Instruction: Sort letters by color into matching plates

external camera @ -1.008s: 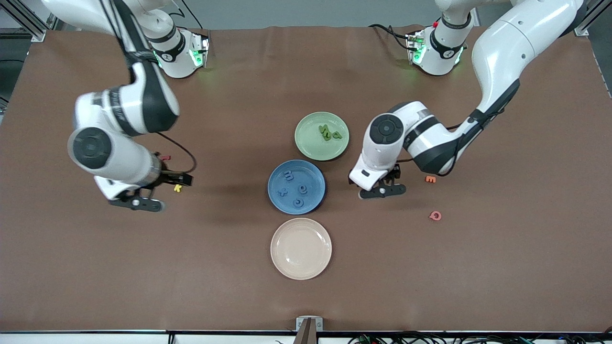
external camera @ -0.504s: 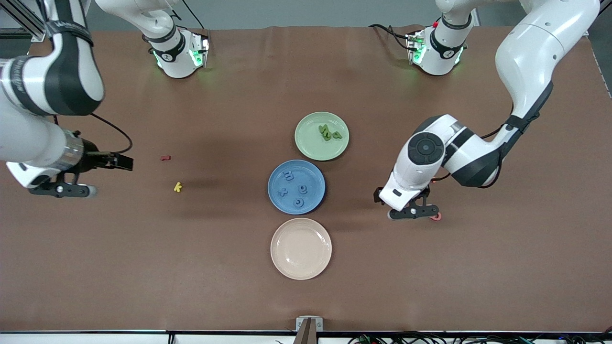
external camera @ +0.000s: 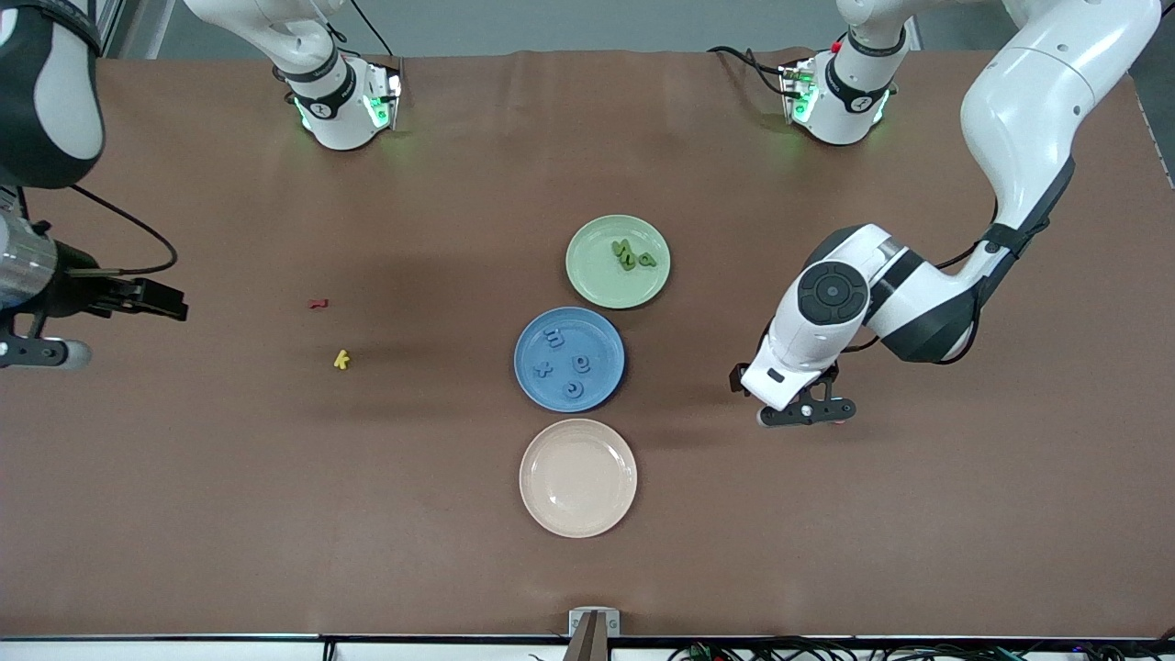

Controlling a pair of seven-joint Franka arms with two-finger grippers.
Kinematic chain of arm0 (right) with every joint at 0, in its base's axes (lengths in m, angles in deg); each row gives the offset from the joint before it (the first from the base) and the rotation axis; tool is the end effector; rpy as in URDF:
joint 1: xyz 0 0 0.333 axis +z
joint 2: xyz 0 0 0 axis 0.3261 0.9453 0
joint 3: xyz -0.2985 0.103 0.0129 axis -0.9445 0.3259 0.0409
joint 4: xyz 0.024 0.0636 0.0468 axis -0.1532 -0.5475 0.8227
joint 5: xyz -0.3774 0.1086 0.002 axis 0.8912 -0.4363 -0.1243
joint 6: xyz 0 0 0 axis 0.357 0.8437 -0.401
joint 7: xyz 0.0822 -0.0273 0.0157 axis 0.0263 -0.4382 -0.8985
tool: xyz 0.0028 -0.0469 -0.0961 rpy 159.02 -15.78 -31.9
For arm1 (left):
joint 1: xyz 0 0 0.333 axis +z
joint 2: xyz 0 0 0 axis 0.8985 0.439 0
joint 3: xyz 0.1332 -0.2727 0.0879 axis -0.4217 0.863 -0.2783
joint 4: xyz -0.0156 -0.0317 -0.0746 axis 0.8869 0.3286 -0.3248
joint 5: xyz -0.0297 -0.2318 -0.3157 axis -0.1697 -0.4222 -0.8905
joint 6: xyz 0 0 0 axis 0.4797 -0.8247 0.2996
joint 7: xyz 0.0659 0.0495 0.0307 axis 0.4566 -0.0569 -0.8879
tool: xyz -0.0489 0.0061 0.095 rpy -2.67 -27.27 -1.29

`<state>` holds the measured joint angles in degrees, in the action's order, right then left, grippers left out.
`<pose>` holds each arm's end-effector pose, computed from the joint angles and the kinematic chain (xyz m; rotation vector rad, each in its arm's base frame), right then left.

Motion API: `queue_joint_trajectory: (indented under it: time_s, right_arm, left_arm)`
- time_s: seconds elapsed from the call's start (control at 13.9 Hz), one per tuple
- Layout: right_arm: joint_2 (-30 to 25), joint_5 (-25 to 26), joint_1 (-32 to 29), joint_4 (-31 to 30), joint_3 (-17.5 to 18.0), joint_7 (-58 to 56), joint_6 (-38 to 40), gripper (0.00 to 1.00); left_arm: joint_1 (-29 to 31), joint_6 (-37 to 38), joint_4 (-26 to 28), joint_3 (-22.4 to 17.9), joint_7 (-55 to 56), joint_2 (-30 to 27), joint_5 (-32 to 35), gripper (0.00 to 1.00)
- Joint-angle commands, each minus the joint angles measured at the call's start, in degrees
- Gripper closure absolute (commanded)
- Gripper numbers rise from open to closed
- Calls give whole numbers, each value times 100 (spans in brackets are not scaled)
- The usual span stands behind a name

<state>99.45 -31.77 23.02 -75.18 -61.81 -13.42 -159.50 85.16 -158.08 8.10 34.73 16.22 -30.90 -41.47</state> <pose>0.6093 -0.0198 0.5548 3.1066 -0.0862 -0.1868 0.6201 -0.2520 0.3005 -3.0443 -0.1005 -0.0785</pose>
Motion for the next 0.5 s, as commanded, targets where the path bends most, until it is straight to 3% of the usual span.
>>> queue_joint_trajectory:
  time_s: [0.0,0.43]
  right_arm:
    - [42,83,-187,203,120,-58,180,0]
    - [112,83,-416,247,120,4,119,0]
  left_arm:
    - [34,140,-156,-27,-297,-243,10,0]
    - [-1,360,-535,-36,-694,-190,10,0]
